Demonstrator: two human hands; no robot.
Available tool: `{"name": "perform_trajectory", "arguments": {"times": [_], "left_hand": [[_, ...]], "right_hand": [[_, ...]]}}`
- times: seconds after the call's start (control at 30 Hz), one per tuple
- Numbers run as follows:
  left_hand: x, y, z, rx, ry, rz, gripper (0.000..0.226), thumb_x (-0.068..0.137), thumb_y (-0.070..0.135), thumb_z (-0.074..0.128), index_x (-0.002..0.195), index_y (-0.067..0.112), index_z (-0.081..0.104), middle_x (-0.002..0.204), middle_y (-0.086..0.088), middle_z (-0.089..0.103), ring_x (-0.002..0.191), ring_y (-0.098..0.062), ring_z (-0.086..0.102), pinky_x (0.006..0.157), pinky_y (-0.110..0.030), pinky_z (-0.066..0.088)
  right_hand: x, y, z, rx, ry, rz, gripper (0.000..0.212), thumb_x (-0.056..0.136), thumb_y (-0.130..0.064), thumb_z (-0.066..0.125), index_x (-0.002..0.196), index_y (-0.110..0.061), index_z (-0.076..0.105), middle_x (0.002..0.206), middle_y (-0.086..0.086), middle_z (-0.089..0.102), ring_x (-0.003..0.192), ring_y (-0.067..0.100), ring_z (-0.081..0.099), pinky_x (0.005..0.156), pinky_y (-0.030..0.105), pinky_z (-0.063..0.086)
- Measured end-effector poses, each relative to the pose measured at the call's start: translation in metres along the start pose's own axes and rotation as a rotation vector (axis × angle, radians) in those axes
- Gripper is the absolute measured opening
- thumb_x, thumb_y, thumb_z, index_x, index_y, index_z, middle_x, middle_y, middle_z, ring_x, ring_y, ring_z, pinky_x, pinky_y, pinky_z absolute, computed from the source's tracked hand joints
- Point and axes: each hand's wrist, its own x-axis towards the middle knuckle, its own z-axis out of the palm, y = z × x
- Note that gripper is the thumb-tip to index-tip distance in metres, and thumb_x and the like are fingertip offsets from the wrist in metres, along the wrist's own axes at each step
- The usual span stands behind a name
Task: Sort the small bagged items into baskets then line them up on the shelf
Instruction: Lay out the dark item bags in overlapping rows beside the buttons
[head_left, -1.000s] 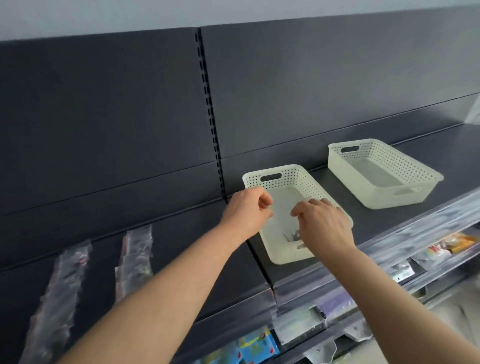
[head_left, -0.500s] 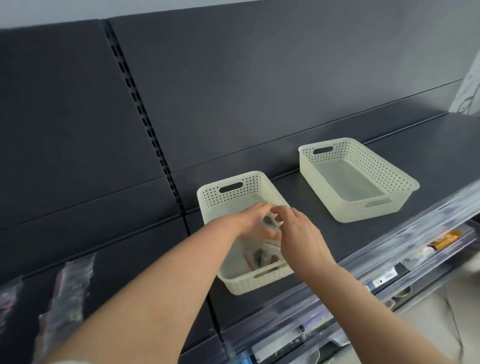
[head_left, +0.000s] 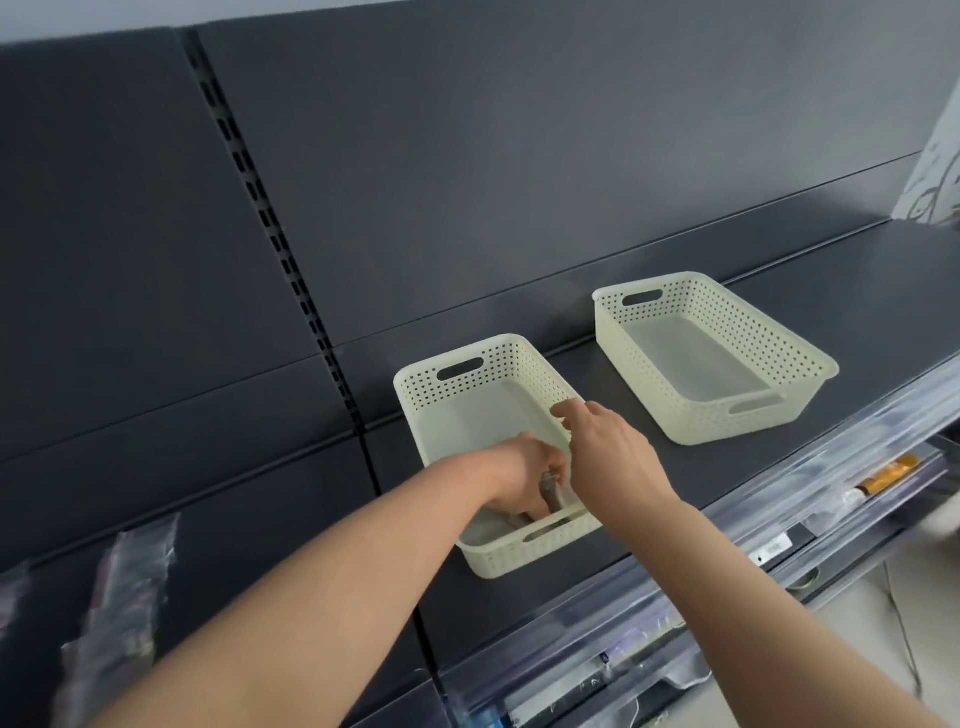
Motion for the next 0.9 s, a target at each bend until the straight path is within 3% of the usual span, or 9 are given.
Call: {"name": "perform_trajectory", "arguments": {"times": [0.1,0.2,0.37,0.5,0.7,0.8,0.9], "left_hand": [[-0.007,-0.005,-0.010,-0.169,0.127,-0.046,0.020,0.084,0.001,0.062,0.090,0.018,0.053,0.078,0.007,0.058,0.069,-0.011,0.057,0.056,-0.018,0.045],[-0.027,-0.021,-0.030,-0.405,0.374,-0.100,0.024,0.080,-0.004,0.065,0.090,0.018,0.060,0.096,0.000,0.066,0.086,-0.017,0.062,0.069,-0.029,0.055],[-0.094,-0.066,-0.050,-0.628,0.594,-0.188,0.028,0.077,-0.007,0.067,0.083,0.020,0.060,0.082,-0.001,0.062,0.073,-0.018,0.058,0.064,-0.033,0.052],[-0.153,-0.110,-0.021,-0.737,0.589,-0.385,0.025,0.080,-0.012,0.064,0.086,0.011,0.059,0.079,-0.005,0.056,0.063,-0.017,0.053,0.054,-0.027,0.047],[-0.179,-0.144,0.052,-0.874,0.595,-0.598,0.026,0.082,-0.005,0.068,0.083,0.018,0.058,0.095,-0.008,0.060,0.078,-0.020,0.061,0.068,-0.036,0.061],[-0.191,-0.152,0.064,-0.888,0.626,-0.649,0.032,0.079,0.010,0.078,0.103,0.023,0.061,0.109,-0.003,0.059,0.088,-0.021,0.064,0.060,-0.031,0.060],[-0.206,-0.165,0.066,-0.839,0.684,-0.692,0.048,0.080,0.022,0.079,0.123,0.025,0.057,0.116,0.001,0.053,0.096,-0.023,0.064,0.055,-0.028,0.057]], "right_hand": [[0.001,0.002,-0.001,-0.005,0.000,-0.008,0.057,0.085,0.005,0.048,0.134,-0.024,0.044,0.128,-0.004,0.053,0.109,0.016,0.055,0.075,0.031,0.050],[0.005,-0.004,-0.002,0.015,0.055,-0.029,0.052,0.088,0.002,0.046,0.131,-0.027,0.048,0.123,-0.007,0.056,0.107,0.014,0.055,0.071,0.030,0.048],[0.009,-0.061,0.004,0.090,0.085,-0.237,0.044,0.089,-0.002,0.050,0.127,-0.025,0.053,0.118,-0.004,0.058,0.104,0.017,0.056,0.077,0.034,0.052],[-0.006,-0.118,0.025,0.088,-0.008,-0.389,0.044,0.090,-0.004,0.048,0.128,-0.025,0.051,0.118,-0.002,0.055,0.109,0.020,0.052,0.073,0.031,0.043],[-0.031,-0.157,0.066,0.019,-0.147,-0.472,0.042,0.089,-0.007,0.051,0.126,-0.026,0.052,0.117,-0.002,0.059,0.110,0.020,0.054,0.075,0.031,0.044],[-0.038,-0.163,0.081,-0.019,-0.210,-0.450,0.040,0.088,-0.007,0.052,0.123,-0.027,0.054,0.115,-0.002,0.060,0.107,0.020,0.056,0.070,0.028,0.042],[-0.049,-0.170,0.092,0.022,-0.231,-0.454,0.024,0.090,-0.020,0.054,0.113,-0.026,0.059,0.107,-0.003,0.061,0.102,0.020,0.057,0.074,0.030,0.048]]}}
